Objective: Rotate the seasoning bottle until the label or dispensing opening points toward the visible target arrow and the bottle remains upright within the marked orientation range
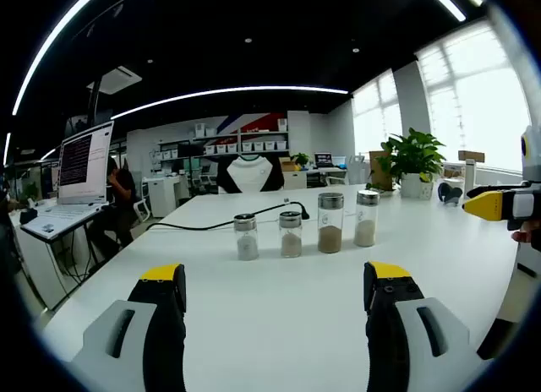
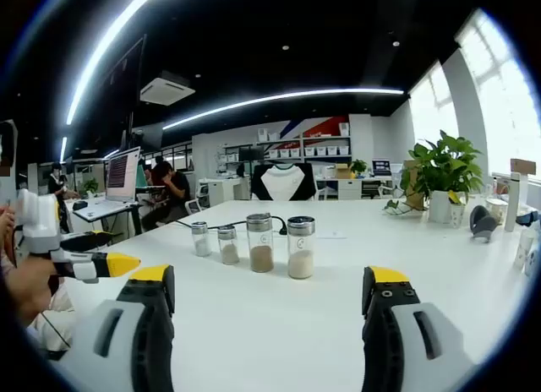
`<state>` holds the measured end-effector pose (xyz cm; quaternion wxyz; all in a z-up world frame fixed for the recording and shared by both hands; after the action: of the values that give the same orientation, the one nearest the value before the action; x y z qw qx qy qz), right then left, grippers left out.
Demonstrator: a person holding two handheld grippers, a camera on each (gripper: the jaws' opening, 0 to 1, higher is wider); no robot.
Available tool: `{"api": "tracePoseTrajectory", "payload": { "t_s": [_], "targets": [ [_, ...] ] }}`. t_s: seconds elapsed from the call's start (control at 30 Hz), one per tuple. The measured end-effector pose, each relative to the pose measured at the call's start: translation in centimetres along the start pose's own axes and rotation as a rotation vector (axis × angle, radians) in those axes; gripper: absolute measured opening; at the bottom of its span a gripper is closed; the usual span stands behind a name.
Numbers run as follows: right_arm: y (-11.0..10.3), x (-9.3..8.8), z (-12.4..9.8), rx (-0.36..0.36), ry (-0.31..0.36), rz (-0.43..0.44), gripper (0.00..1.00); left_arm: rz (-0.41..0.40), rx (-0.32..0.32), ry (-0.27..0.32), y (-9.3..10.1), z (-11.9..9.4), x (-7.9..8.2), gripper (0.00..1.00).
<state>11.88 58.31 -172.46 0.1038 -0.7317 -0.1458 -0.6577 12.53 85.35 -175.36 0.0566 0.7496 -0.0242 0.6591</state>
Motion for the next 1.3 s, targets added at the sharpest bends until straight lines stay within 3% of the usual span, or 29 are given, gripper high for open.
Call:
{"api": "tracePoseTrajectory", "payload": {
  "t_s": [1.3],
  "targets": [
    [-1.2,-0.6,-0.3,0.074,0.0,0.023,0.86,-0.035,0.0,-0.028,-0.4,-0.3,-1.2,0.89]
  ]
}}
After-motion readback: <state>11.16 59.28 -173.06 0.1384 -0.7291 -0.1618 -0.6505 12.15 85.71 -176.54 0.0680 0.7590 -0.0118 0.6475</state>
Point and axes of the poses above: the point that each gripper's makers call its tool centre point, and the gripper's own axes: z roughly forward along the fingers, y roughly to its right, x roughly out of its top, the point moved 5 cm from there along -z, roughly backward along the fingers, and after that the axes turned 5 degrees about -z, right-handed, at the moved point
